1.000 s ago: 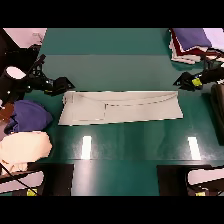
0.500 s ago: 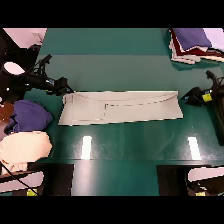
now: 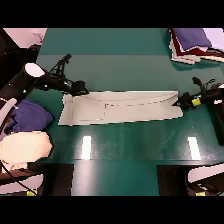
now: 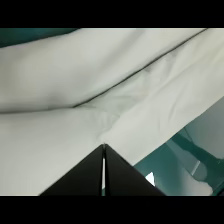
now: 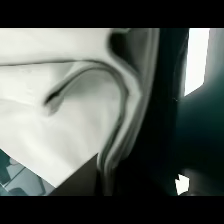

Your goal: Fold the shirts.

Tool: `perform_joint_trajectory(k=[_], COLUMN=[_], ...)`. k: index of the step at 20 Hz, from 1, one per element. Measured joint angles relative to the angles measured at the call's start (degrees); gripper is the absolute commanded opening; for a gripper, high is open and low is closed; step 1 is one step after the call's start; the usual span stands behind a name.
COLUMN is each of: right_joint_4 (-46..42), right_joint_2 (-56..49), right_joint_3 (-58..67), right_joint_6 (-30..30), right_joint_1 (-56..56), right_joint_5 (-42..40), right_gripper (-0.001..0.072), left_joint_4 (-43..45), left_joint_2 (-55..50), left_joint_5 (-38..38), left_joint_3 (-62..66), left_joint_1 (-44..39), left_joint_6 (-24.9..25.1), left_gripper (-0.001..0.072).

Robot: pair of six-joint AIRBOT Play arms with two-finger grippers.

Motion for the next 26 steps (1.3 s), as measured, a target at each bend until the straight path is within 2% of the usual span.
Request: perform_joint_trajectory(k=[3, 7, 15, 21, 26], right_joint_4=[-0.3, 1.9, 11.2, 13.5, 13.9], right_joint_2=[1.1, 7.3, 18.6, 19.9, 20.0], right_joint_3=[0.0, 1.0, 14.2, 23.9, 28.6], right_joint_6=[-1.0, -0.7, 7.9, 11.8, 12.6], right_joint_1=[1.3, 2.0, 8.1, 18.8, 25.9], right_joint_5=[-0.5, 1.1, 8.3, 9.8, 9.0], right_gripper=[0.0020, 0.0019, 0.0019, 0.0019, 0.0019], left_joint_4=[0.0, -0.1, -0.1, -1.1, -1.4], left_joint_2=[-2.1, -9.6, -26.9, -31.6, -32.3], left_joint_5=[3.5, 4.1, 4.1, 7.9, 10.4], left_joint_3=[2.0, 8.7, 22.4, 24.7, 25.0], left_joint_1=[-4.4, -10.3, -20.5, -22.5, -22.8], left_joint_6=[-1.2, -2.8, -6.1, -9.0, -10.4], left_gripper=[0.0024, 0.0025, 0.0024, 0.0025, 0.0025])
